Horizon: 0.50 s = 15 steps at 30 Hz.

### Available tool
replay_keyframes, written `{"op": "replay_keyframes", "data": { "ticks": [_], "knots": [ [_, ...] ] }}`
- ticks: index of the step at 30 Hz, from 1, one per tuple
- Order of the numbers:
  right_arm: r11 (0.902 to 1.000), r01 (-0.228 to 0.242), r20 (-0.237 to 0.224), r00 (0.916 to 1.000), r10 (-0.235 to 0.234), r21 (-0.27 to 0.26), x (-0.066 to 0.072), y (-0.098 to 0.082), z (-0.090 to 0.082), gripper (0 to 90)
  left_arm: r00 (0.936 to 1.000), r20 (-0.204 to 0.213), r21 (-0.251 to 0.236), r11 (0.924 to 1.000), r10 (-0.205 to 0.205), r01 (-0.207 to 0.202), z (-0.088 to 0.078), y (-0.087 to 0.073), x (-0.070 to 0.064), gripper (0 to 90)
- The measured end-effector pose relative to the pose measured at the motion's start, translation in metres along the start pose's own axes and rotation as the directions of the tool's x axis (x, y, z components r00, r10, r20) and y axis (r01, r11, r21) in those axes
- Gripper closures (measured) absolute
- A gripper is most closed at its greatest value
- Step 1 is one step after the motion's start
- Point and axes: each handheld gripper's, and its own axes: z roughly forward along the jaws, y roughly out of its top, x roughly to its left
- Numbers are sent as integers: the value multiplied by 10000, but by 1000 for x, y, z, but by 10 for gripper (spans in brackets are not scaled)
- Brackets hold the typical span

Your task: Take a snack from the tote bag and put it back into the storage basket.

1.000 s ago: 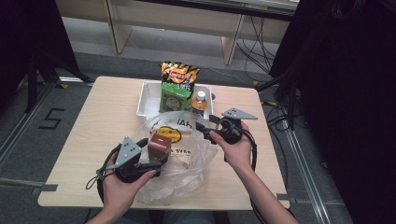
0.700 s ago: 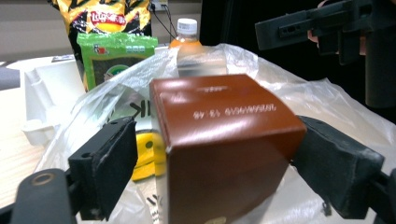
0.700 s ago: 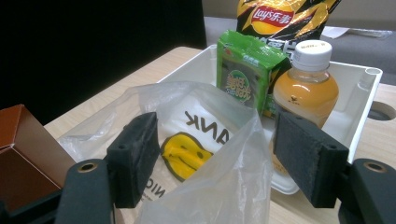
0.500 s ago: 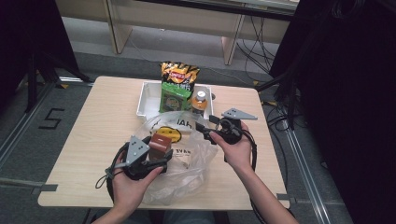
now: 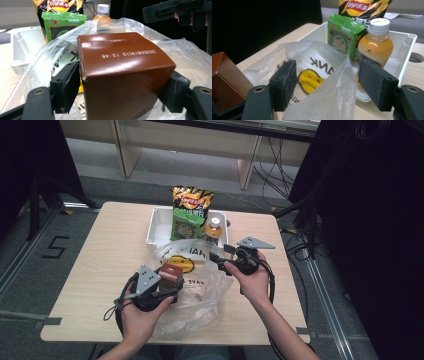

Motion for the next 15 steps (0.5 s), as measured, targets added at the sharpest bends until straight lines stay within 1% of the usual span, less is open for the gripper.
{"op": "replay_keyframes", "data": {
  "ticks": [4,5,6,7,8,9,10,11,12,13,15],
  "knots": [
    [10000,-2,-35,10000,2,66,-1,0,-1,320,9999,125,-47,10000,-67,68,-1,-1,3,300],
    [9998,176,-119,9998,-176,49,-2,0,0,320,9998,159,-96,9999,-96,97,-1,-2,4,305],
    [9999,151,-116,9998,-150,57,-2,0,0,319,9998,172,-96,9999,-124,125,-1,-2,4,312],
    [9998,-46,-197,9998,50,199,-1,0,-1,319,9998,182,-115,9998,-129,131,-2,-2,4,324],
    [9997,227,13,9997,-227,97,-3,0,0,319,9997,204,-124,9999,-98,101,-2,-2,5,333],
    [10000,-91,-27,10000,91,40,-1,-1,0,319,9997,219,-124,9999,-56,58,-2,-2,5,340],
    [9999,-55,-132,9999,57,161,-2,-1,0,319,9997,238,-120,9999,-36,39,-2,-2,5,343],
    [9998,-144,-80,9999,145,159,0,-1,0,319,9996,265,-124,9999,-33,36,-2,-2,5,344],
    [9996,-32,-179,9998,37,279,-1,-1,0,319,9995,307,-139,9999,-32,37,-2,-2,6,343],
    [9996,-61,-184,9998,66,265,-1,-1,0,319,9994,350,-142,9999,-22,27,-2,-3,6,340],
    [9997,-28,-186,9998,32,232,-1,-1,0,319,9987,496,-118,9998,-135,141,-1,-3,7,324]
  ]
}}
